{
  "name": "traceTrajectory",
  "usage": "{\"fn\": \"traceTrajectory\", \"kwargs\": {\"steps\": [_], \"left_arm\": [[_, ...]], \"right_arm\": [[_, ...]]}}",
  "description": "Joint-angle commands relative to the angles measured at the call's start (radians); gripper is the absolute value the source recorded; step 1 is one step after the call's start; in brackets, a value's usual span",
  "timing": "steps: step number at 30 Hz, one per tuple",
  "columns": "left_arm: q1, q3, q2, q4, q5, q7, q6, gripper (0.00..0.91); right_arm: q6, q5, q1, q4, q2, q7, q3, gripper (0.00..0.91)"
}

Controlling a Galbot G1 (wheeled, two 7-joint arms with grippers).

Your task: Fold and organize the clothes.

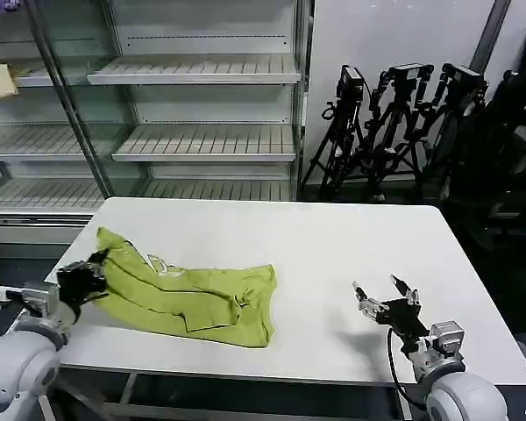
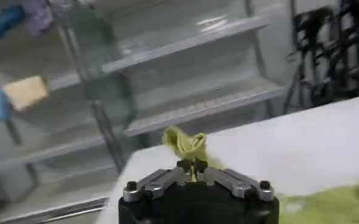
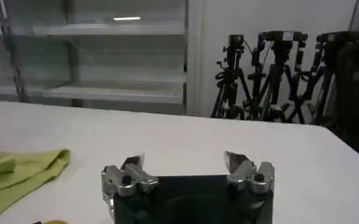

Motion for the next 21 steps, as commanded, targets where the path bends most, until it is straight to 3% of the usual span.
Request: {"fn": "traceTrajectory", "kwargs": {"steps": [1, 14, 21], "left_arm": [[-0.046, 0.153, -0.054, -0.188, -0.107, 0.011, 0.013, 0.01], [-0.151, 0.531, -0.179, -0.068, 0.171, 0.041, -0.018, 0.01], [-0.195, 0.576, -0.215, -0.006, 0.175, 0.04, -0.016, 0.01]], "right_arm": [[0.0, 0.017, -0.047, 0.025, -0.008, 0.0, 0.044, 0.907], [-0.005, 0.043, -0.112, 0.094, -0.011, 0.002, 0.135, 0.907], [-0.001, 0.042, -0.117, 0.095, -0.006, 0.004, 0.147, 0.907]]}}
